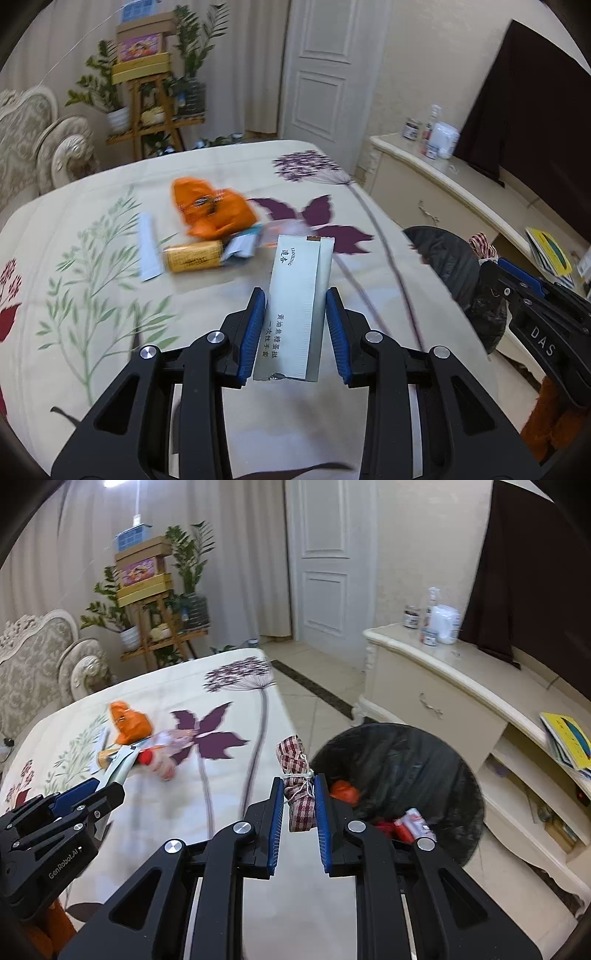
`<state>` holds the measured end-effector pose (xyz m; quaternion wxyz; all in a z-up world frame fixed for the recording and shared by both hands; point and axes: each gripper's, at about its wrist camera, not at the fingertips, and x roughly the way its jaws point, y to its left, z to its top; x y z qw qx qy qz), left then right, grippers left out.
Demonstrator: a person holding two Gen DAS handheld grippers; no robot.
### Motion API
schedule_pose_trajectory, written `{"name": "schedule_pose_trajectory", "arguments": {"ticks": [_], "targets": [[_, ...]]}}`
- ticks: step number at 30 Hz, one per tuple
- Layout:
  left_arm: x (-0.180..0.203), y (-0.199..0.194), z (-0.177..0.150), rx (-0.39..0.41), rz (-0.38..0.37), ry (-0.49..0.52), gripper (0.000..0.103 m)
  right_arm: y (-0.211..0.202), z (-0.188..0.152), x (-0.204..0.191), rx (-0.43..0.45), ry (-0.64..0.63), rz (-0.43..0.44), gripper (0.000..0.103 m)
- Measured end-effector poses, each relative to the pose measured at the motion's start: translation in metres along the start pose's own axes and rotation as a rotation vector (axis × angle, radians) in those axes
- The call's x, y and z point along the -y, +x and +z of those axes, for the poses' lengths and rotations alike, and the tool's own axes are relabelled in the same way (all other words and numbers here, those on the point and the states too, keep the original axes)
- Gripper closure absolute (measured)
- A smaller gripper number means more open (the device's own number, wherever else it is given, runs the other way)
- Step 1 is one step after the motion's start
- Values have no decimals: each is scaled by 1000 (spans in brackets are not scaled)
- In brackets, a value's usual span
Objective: Collect trash
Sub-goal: 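Carry the white sachet and checkered bundle with both tools over the black bin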
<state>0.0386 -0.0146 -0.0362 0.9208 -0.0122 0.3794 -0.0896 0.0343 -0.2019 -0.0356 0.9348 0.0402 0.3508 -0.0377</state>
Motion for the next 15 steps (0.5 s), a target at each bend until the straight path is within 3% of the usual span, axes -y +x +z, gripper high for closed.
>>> {"name": "schedule_pose_trajectory", "arguments": {"ticks": [15], "targets": [[77,33,22,19,-21,98,70,12,7,67,18,77,-89,85]]}}
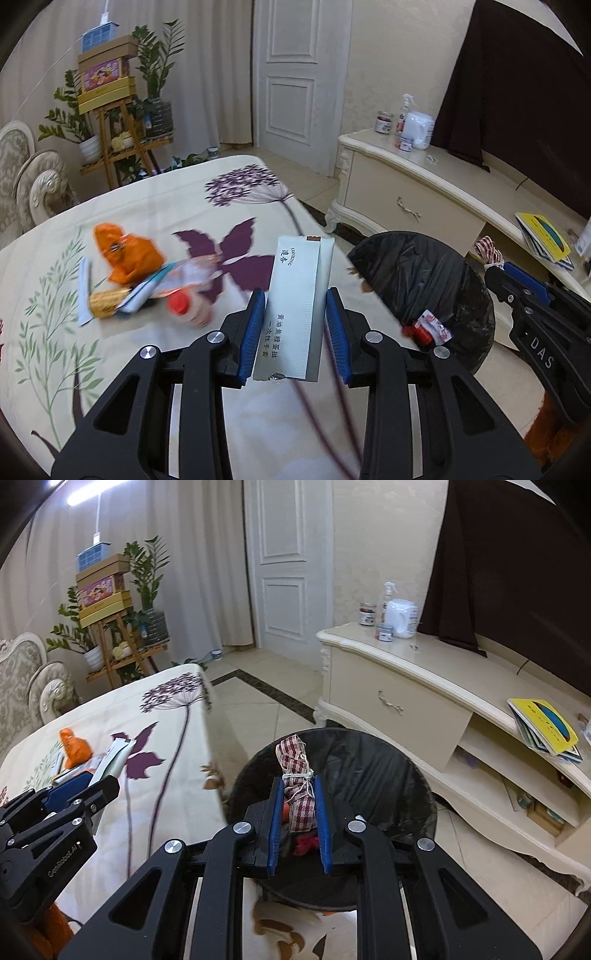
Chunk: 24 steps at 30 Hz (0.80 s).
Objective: Collect trash
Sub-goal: 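Carry the white sachet and checkered bundle with both tools over the black bin, then open both tools to drop the sachet and bundle into the bin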
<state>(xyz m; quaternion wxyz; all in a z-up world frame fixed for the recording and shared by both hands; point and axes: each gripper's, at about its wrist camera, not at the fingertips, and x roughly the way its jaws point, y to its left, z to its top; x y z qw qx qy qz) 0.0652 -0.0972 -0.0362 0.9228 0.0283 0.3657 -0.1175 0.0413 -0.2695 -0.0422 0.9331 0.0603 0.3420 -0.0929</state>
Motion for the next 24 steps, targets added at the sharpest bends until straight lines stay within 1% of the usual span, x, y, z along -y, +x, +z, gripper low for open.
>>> {"name": "schedule_pose_trajectory", "arguments": {"ticks": [12,18,24], "targets": [[52,40,22,-15,-34,76,70,25,9,30,-11,41,-35,85],[67,59,28,-37,-41,97,69,39,11,38,-26,57,-49,85],[77,70,30,-47,-40,108,69,49,11,45,-38,70,-63,85]]}}
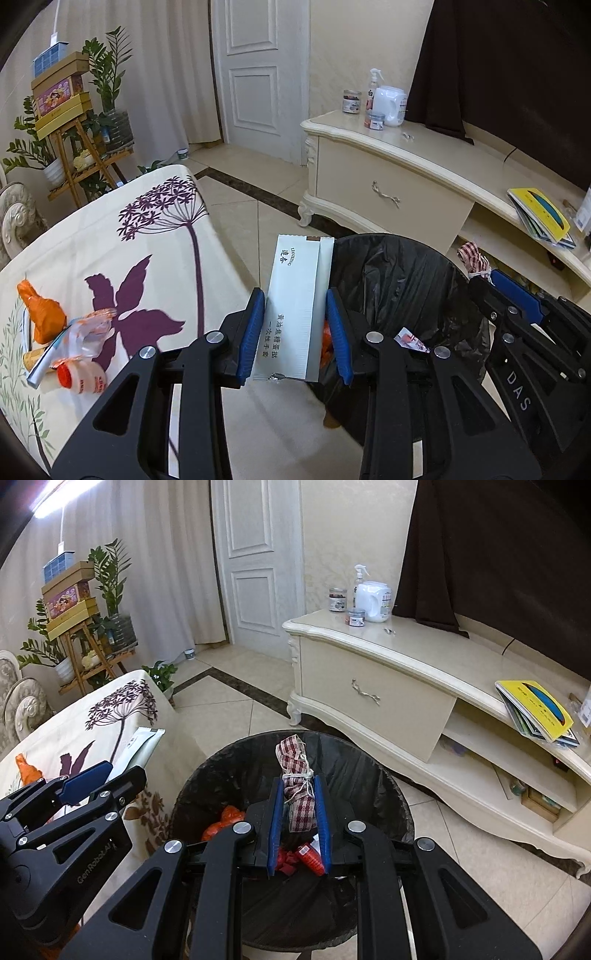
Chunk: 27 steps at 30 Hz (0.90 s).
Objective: Collect trash
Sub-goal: 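Open both tools to drop the sachet and bundle into the bin, then move both open tools back over the bed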
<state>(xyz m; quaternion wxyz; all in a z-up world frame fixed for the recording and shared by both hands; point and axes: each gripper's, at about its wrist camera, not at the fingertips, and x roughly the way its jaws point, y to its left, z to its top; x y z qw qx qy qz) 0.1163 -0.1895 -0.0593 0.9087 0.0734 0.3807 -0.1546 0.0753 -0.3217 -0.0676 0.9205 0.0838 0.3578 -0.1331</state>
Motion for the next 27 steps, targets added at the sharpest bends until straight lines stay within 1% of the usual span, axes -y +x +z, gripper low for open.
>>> {"name": "schedule_pose_trajectory", "arguments": {"ticks": [4,5,7,8,9,10,13,16,17,18,20,21,23,25,27], "targets": [[2,7,1,-14,1,-1,68,4,0,5,-8,19,-12,85],[1,8,2,-18,0,-3,67,5,0,6,-9,21,-12,83],[1,9,1,-26,-4,-1,67,5,-1,7,-10,22,-19,83],[2,10,1,-29,-5,1,66,6,-1,8,-11,22,-24,82],[3,11,1,-30,-4,4,59,6,-2,9,-12,25,-27,79],[3,10,2,-26,-2,5,56,5,-1,10,-11,27,-27,77],[2,9,2,-21,0,3,54,2,-3,10,-6,32,-36,73],[1,9,2,-23,1,-5,49,0,-2,12,4,39,-46,65],[0,9,2,-22,1,-11,45,-2,-2,12,11,40,-51,59],[-1,8,3,-20,-1,-15,44,-3,-2,13,18,42,-58,53],[-4,6,3,-19,-2,-27,41,-6,-1,13,29,44,-65,46],[-5,6,3,-18,0,-30,37,-7,-1,13,32,44,-66,41],[-8,2,3,-10,6,-39,35,-9,-1,13,41,45,-70,35],[-12,0,3,-6,8,-43,34,-11,-1,13,46,42,-74,32],[-17,-5,2,-1,13,-47,31,-13,-1,11,45,42,-70,30]]}}
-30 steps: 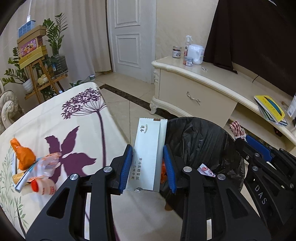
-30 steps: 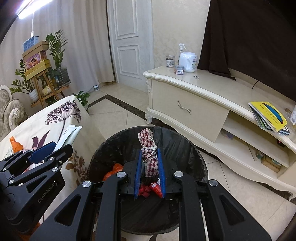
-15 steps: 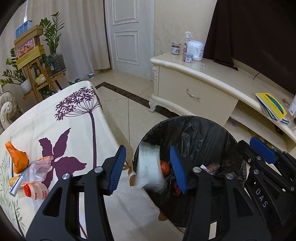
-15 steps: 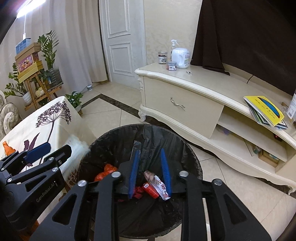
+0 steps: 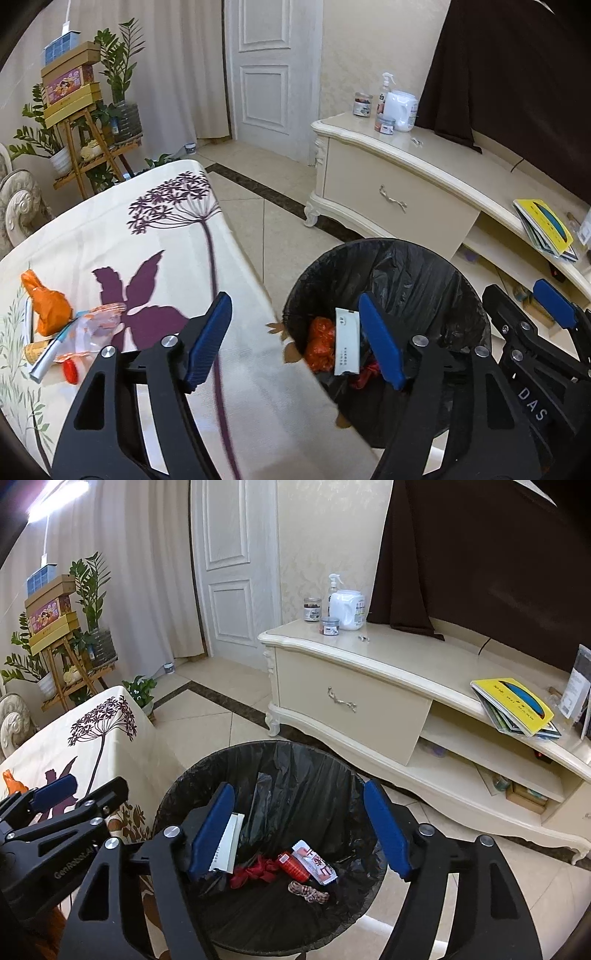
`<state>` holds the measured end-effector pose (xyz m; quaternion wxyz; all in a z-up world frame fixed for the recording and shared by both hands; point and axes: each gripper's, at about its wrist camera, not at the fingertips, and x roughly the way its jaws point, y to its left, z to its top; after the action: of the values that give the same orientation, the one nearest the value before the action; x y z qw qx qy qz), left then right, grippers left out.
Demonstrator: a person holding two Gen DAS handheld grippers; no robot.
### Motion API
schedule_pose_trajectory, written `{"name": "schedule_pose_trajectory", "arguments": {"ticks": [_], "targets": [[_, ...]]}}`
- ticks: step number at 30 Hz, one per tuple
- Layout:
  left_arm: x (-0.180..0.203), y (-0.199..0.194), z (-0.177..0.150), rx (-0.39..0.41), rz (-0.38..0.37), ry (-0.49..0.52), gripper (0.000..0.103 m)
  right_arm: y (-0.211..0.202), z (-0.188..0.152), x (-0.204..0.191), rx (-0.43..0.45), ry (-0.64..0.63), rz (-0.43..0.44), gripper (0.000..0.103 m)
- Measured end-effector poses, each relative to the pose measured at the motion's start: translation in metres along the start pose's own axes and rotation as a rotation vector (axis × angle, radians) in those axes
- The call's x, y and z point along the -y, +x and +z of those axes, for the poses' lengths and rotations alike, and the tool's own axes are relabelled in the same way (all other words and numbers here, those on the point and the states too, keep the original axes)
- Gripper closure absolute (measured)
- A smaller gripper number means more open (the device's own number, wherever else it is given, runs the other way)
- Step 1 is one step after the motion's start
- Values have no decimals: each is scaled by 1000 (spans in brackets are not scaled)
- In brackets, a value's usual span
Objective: Collect trash
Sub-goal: 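Move both open tools back over the bed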
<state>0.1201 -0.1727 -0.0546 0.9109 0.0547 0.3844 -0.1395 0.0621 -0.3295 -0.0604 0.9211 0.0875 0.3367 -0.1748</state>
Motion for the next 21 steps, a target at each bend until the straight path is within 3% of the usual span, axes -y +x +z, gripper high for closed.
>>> {"name": "schedule_pose_trajectory", "arguments": {"ticks": [8,21], "targets": [[-35,-28,-13,27,49,-32,23,-11,-5,-16,-4,-13,33,28],[-132,-92,-53,38,148,-144,23,-34,-19,-96,-19,-124,174,28]]}}
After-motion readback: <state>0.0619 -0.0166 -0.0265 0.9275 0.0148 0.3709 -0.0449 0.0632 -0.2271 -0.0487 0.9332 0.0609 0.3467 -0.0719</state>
